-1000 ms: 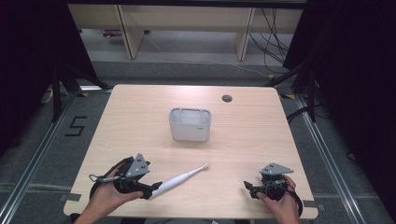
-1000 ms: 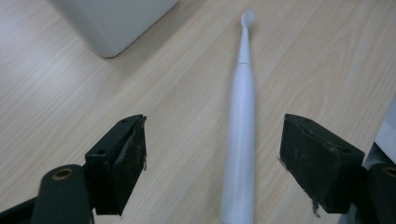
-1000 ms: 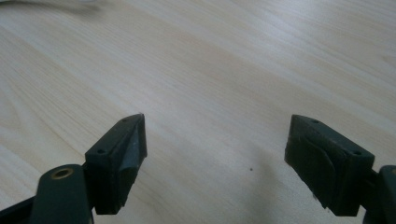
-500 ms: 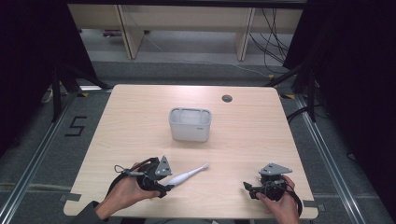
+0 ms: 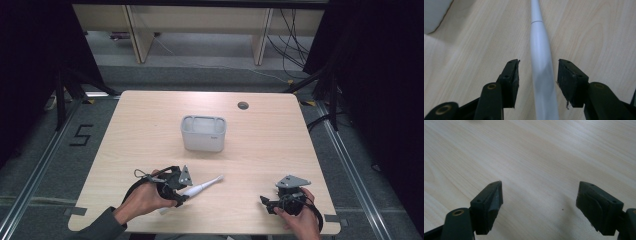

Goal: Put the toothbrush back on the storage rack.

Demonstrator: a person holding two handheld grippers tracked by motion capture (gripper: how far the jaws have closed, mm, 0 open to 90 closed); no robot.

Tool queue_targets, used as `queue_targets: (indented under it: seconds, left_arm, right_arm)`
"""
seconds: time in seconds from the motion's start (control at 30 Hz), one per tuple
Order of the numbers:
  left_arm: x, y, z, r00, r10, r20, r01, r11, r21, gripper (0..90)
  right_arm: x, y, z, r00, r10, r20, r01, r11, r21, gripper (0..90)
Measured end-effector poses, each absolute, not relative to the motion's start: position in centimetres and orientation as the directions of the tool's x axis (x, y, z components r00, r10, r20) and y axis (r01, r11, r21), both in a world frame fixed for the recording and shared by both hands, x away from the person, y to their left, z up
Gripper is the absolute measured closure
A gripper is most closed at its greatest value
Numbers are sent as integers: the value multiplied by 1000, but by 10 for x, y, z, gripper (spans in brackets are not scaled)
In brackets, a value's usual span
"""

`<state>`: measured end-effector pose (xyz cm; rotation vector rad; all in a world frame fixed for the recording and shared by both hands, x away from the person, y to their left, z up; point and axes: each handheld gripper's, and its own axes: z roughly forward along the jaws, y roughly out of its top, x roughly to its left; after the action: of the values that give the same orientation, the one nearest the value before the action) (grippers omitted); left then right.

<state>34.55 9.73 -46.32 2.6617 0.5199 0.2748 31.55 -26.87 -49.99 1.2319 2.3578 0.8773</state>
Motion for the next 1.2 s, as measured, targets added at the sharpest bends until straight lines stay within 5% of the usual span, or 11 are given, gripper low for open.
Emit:
queue_targets:
  seconds: [1.2]
  left_arm:
    - [364, 72, -476, 956, 284, 73, 259, -935, 243, 650]
  right_arm:
    - [315, -266, -502, -572, 820, -2, 621, 435, 652, 224]
